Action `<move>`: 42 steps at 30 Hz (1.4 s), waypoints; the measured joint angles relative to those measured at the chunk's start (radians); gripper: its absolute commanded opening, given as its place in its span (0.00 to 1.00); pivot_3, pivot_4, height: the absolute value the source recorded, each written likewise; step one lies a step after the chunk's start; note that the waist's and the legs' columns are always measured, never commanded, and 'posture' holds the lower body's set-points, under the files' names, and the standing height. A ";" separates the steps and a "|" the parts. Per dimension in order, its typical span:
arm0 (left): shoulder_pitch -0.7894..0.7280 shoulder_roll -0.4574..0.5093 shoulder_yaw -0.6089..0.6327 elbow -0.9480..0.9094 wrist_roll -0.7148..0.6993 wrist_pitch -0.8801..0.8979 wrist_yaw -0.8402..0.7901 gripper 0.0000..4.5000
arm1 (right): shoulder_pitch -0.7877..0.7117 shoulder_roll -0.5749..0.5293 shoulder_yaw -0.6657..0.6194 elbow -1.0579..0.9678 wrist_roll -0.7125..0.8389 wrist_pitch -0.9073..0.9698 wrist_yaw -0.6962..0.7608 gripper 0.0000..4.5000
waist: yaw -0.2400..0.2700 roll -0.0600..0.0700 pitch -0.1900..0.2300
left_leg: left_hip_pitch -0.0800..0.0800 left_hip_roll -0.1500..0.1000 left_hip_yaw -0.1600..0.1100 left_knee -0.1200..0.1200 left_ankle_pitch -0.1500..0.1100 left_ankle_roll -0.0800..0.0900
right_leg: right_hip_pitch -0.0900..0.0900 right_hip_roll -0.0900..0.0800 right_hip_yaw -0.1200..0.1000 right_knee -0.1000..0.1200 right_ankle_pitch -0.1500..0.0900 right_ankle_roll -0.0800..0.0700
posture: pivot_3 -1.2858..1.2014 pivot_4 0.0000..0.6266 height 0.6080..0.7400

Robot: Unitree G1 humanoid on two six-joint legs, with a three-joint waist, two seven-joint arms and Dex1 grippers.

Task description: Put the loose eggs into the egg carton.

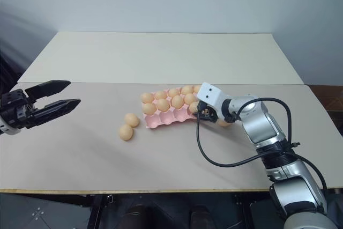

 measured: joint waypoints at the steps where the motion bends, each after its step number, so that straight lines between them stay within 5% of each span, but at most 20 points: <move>1: 0.000 0.000 0.000 0.000 0.000 0.000 0.000 1.00 | -0.001 0.000 -0.004 0.000 0.001 0.002 -0.003 0.95 | 0.001 0.000 0.000 | 0.000 0.000 0.000 0.000 0.000 0.000 | 0.000 0.000 0.000 0.000 0.000 0.000 | 0.52 0.24 1.00; 9: 0.013 0.006 0.003 0.022 0.015 -0.004 -0.030 1.00 | 0.026 -0.104 -0.218 -0.179 0.128 0.140 0.043 0.99 | 0.007 0.000 0.000 | -0.001 0.000 0.000 0.000 0.000 0.000 | 0.000 0.000 -0.001 0.000 0.000 0.000 | 0.52 0.24 1.00; 19: 0.126 0.018 0.039 0.075 0.088 -0.055 -0.124 1.00 | 0.421 -0.298 -0.574 -0.302 0.324 0.091 0.216 0.99 | 0.007 0.000 0.000 | 0.005 0.000 0.001 -0.001 -0.001 0.001 | 0.004 0.000 0.001 -0.001 0.000 0.000 | 0.52 0.24 1.00; 27: 0.111 0.016 0.022 0.080 0.102 -0.073 -0.130 1.00 | 0.431 -0.293 -0.518 -0.241 0.294 0.021 0.173 0.99 | 0.001 0.000 0.000 | 0.004 0.000 0.002 -0.001 -0.001 0.001 | 0.003 0.000 0.003 -0.001 0.000 0.000 | 0.52 0.24 1.00; 36: 0.077 0.016 -0.005 0.064 0.090 -0.068 -0.121 1.00 | 0.230 -0.142 -0.197 0.080 0.071 -0.139 0.075 0.99 | 0.003 0.000 0.000 | 0.000 0.000 0.003 -0.001 -0.001 0.001 | -0.001 0.000 0.003 -0.001 0.000 0.000 | 0.52 0.24 1.00; 42: 0.087 0.016 0.000 0.053 0.087 -0.066 -0.117 1.00 | 0.169 -0.121 -0.168 0.192 0.007 -0.164 0.033 0.63 | 0.003 0.000 0.000 | 0.001 0.000 0.003 0.000 0.000 0.001 | 0.000 0.000 0.003 0.000 0.000 0.000 | 0.52 0.24 1.00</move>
